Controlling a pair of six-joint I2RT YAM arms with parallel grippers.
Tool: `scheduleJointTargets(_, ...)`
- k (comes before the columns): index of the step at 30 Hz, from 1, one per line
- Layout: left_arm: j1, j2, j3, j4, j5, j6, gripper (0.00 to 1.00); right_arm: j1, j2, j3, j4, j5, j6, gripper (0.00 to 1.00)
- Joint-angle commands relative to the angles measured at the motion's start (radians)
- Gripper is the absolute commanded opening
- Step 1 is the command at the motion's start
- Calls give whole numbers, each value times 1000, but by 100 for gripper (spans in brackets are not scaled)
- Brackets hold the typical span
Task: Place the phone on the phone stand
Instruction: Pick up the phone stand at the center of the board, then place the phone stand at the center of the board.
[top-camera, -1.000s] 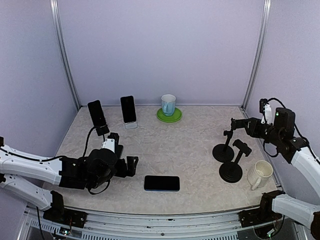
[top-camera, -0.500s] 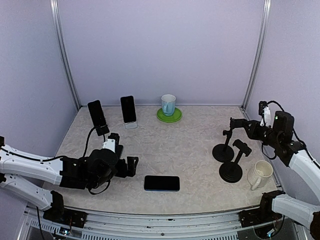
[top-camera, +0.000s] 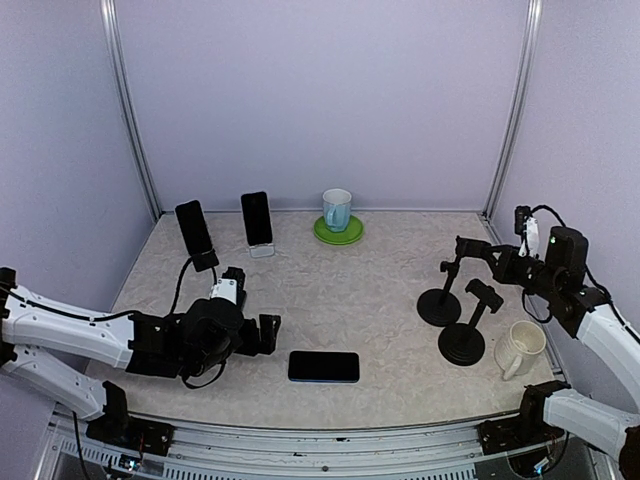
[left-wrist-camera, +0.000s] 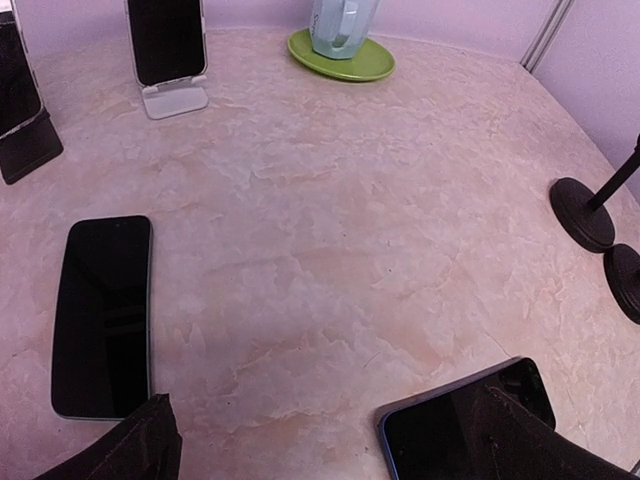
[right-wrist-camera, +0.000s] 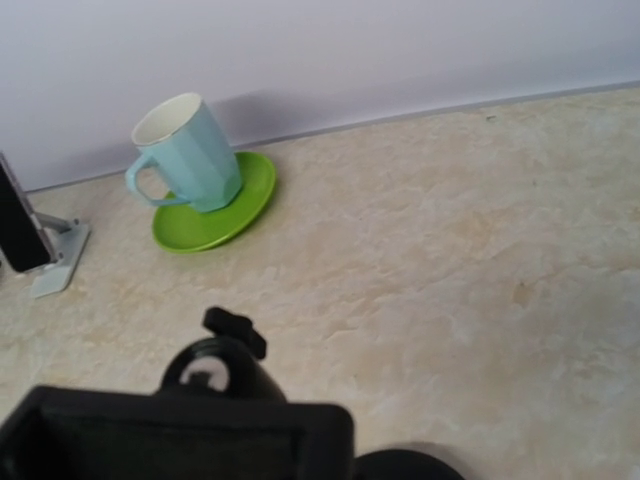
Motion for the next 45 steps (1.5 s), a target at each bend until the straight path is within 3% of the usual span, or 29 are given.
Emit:
scheduleJointTargets(1, 5, 13, 44, 6, -17, -5, 99, -6, -30, 67, 66, -36, 8, 0)
scheduleJointTargets(10, 6, 24, 52, 0, -38, -35, 99, 82, -5, 165, 10, 88, -14, 0)
scheduleJointTargets(19, 3, 28, 75, -101, -113, -127, 99, 416, 139, 265, 66, 374, 5, 0)
scheduleJointTargets(30, 2, -46, 22, -157, -149, -202, 99, 758, 463, 453, 171, 730, 50, 0)
scheduleJointTargets(35, -2, -78, -2, -169, -153, -223, 99, 829, 601, 539, 213, 836, 85, 0)
scheduleJointTargets(45, -6, -131, -22, -196, -165, -236, 99, 846, 731, 615, 184, 898, 118, 0)
